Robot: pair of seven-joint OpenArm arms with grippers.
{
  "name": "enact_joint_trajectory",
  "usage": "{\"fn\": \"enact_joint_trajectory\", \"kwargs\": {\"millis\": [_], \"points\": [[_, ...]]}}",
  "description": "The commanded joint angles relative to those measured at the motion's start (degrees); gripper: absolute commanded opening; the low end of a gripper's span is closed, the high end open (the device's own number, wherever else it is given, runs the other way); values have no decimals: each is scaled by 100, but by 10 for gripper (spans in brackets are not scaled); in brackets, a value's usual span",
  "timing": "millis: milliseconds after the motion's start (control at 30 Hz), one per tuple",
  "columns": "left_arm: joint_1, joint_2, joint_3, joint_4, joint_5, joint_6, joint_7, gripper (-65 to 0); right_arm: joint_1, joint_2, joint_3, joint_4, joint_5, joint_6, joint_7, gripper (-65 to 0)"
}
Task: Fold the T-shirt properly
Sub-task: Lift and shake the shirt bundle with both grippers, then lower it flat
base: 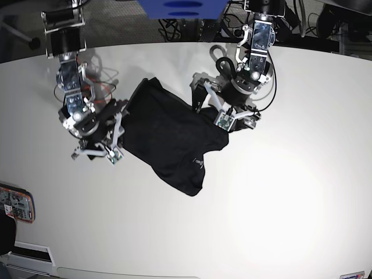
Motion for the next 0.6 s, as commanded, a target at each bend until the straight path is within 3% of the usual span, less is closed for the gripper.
{"fn": "enact_joint_trajectory", "kwargs": {"millis": [0,267,467,567], "points": [[-89,-21,-63,28,101,62,64,0,47,50,27,254,13,-5,113,-376],[-661,-21,-177,-490,127,62,64,0,-648,33,19,1001,13,-5,104,-376],[-995,14,-142,-763,655,62,64,0,-1175,15,1,1203,13,-5,104,-378],[-1188,23,-124,-833,787,62,64,0,-1246,-187,-183,1221,13,-5,104,-378]]}}
